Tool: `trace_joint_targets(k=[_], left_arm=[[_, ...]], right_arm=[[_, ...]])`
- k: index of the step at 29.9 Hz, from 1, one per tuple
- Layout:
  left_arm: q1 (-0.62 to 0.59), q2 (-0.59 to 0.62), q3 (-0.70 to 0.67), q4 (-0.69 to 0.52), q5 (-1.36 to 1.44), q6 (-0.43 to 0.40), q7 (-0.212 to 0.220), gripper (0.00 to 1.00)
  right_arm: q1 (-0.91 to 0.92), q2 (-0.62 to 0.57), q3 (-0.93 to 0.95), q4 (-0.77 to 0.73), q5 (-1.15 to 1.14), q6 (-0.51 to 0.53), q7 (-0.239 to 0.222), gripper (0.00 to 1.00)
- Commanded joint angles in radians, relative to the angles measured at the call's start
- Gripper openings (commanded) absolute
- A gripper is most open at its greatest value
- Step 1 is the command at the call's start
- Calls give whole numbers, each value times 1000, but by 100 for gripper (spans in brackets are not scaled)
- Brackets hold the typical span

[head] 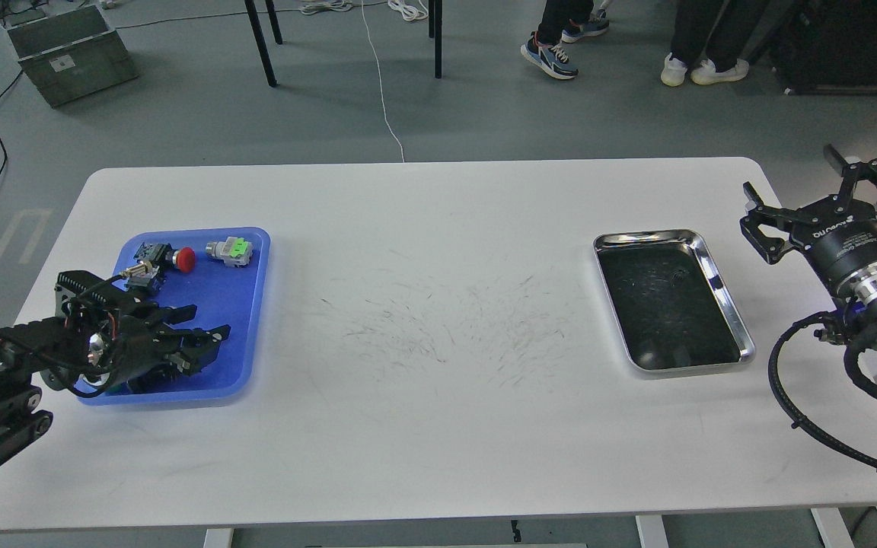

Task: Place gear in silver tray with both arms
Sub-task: 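Reach the left gripper into the blue tray toward another black gear, then grasp the second black gear with the left gripper and lift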

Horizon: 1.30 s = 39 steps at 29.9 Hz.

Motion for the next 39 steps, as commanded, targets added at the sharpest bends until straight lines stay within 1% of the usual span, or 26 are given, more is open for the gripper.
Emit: trace_joint_targets(k=[1,5,15,16,17,21,23,34,37,39], left_arm=[[1,7,0,2,2,0,0,52],[4,9,0,2,2,0,0,50],[18,12,46,2,-4,15,-14,49],[18,12,46,2,-4,15,-14,48],[18,13,46,2,-4,15,-14,44],[18,13,46,2,-4,14,-14,21],[18,12,46,2,-4,14,-13,16],[2,10,38,10,-9,14,-7,13],[-21,16,32,5,-10,14,-14,12],[-50,44,34,-9,-15,11,-16,12]], right_arm=[[-4,0,1,0,0,0,0,98],[-4,0,1,0,0,0,0,98],[-4,0,-1,0,-2,0,0,98],[-4,0,-1,0,-2,0,0,98],[-4,0,-1,0,-2,0,0,98],[-5,0,-1,2,-2,0,0,98],[-5,0,-1,2,-2,2,0,98],[-19,-8,1,6,-2,2,-2,98],[-24,-20,1,8,-2,2,-2,98],[-22,-25,1,8,-2,2,-2,98]])
